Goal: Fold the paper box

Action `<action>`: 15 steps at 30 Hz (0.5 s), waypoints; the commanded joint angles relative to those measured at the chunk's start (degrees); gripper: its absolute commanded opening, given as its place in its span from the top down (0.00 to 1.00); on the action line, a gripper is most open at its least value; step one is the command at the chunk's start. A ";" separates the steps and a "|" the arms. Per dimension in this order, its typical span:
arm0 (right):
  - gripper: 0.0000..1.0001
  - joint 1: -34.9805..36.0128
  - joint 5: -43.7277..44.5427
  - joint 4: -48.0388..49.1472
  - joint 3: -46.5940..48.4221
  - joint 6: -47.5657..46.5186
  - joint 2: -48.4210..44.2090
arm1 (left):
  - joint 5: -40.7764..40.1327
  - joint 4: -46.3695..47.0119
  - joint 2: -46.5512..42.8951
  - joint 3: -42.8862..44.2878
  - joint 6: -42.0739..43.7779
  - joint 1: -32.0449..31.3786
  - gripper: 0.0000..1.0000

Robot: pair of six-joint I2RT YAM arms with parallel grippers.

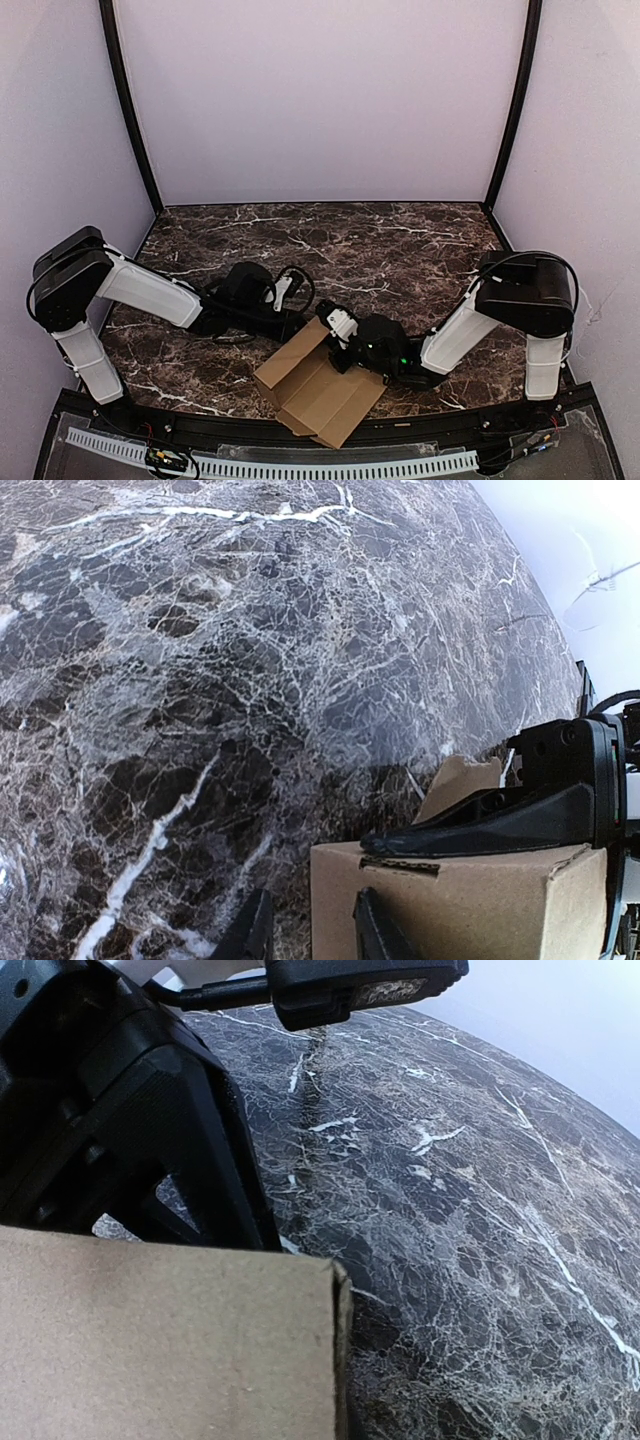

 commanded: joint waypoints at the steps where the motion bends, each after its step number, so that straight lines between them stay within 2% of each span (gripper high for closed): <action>1: 1.00 0.21 1.44 2.77 1.38 -0.35 0.98 | 7.32 2.67 -0.23 -0.45 -0.66 -1.90 0.70; 7: 1.00 0.17 1.31 2.67 1.01 -0.13 0.88 | 5.36 1.26 -0.87 -0.65 0.06 -1.89 0.70; 13: 1.00 0.22 0.31 3.23 0.12 -0.21 0.79 | -5.05 -11.54 -3.19 2.56 3.84 -1.87 0.56; 15: 0.97 0.22 -0.19 4.02 -0.38 -0.54 0.79 | -8.60 -17.70 -4.05 3.85 4.82 -1.78 0.54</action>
